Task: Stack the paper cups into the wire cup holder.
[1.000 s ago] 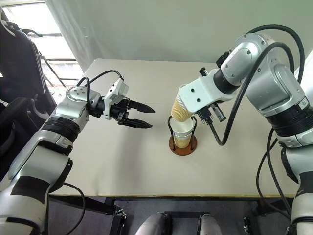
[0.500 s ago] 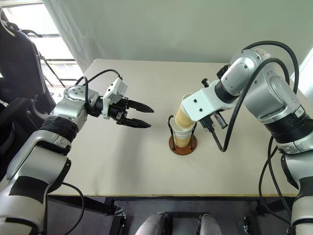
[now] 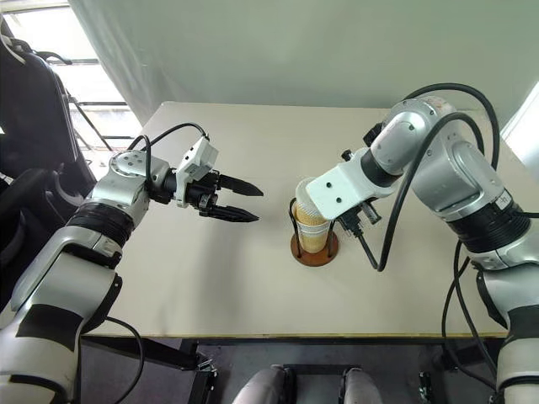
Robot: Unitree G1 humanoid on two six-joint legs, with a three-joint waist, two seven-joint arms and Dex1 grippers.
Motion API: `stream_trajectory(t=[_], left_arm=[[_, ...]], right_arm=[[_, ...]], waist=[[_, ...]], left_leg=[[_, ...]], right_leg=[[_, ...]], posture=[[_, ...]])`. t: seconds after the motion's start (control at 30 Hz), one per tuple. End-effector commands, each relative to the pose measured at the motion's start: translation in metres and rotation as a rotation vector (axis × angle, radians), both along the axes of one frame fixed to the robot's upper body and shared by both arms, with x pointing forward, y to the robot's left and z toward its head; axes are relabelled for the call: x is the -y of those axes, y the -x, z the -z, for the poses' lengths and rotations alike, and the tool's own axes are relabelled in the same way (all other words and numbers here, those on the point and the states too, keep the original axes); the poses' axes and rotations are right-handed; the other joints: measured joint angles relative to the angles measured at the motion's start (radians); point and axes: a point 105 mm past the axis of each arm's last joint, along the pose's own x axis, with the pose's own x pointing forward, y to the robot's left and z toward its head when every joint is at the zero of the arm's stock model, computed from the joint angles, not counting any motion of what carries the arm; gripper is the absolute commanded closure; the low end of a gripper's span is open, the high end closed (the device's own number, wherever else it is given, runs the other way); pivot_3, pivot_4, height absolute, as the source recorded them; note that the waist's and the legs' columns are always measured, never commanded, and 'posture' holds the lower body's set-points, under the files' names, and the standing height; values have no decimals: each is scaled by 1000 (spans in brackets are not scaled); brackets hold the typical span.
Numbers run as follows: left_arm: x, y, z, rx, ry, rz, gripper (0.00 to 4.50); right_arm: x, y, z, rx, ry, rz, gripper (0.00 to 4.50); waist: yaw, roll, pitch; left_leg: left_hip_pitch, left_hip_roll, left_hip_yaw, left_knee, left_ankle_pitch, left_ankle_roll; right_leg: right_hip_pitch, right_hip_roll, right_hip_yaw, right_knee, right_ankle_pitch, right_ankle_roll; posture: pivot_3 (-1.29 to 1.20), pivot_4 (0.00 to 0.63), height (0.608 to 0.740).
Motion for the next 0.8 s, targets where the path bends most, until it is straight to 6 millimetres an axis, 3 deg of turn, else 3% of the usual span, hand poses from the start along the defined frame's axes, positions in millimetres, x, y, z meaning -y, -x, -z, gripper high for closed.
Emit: stream_trajectory(t=[0.03,0.1,0.27,0.47,0.57,0.63,0.8], left_arm=[[0,4,-11,27,20,35,1194],[-1,4,-12,26,24,36,1194],[-2,-1,-25,-18,101,-15,1194],[-13,-10,-39,-98,195,-119,1194],[-19,-14,-41,-132,237,-176,1194],[-22,-21,-45,-112,277,-240,1194],[-30,-37,-64,29,392,-384,1194]], right_arm=[[-3,-2,-15,55,-53,16,2923],[-4,-3,-19,55,-77,26,2923],[6,-9,-58,-40,-395,203,2923],[44,-18,-75,-103,-702,412,2923],[65,-36,-74,-97,-887,543,2923],[90,-58,-66,-42,-1035,656,2923],[123,-85,-45,1,-1206,838,2923]], waist=[[0,0,0],[1,0,0],[2,0,0],[7,0,0],[5,0,0],[4,0,0],[6,0,0]], left_leg=[[0,0,0,0,0,0],[0,0,0,0,0,0],[0,0,0,0,1,0],[-1,0,0,0,5,-8],[0,0,0,-1,5,-8],[2,0,1,-2,5,-8],[3,0,1,-2,5,-5]], right_leg=[[0,0,0,0,0,0],[0,0,0,0,0,0],[0,0,0,0,0,-1],[0,0,0,-1,0,-1],[0,0,0,-1,0,0],[0,0,0,0,0,0],[0,0,1,1,3,2]], posture=[[0,150,740],[0,150,740],[0,150,740],[0,150,740],[0,150,740],[0,150,740],[0,150,740]])
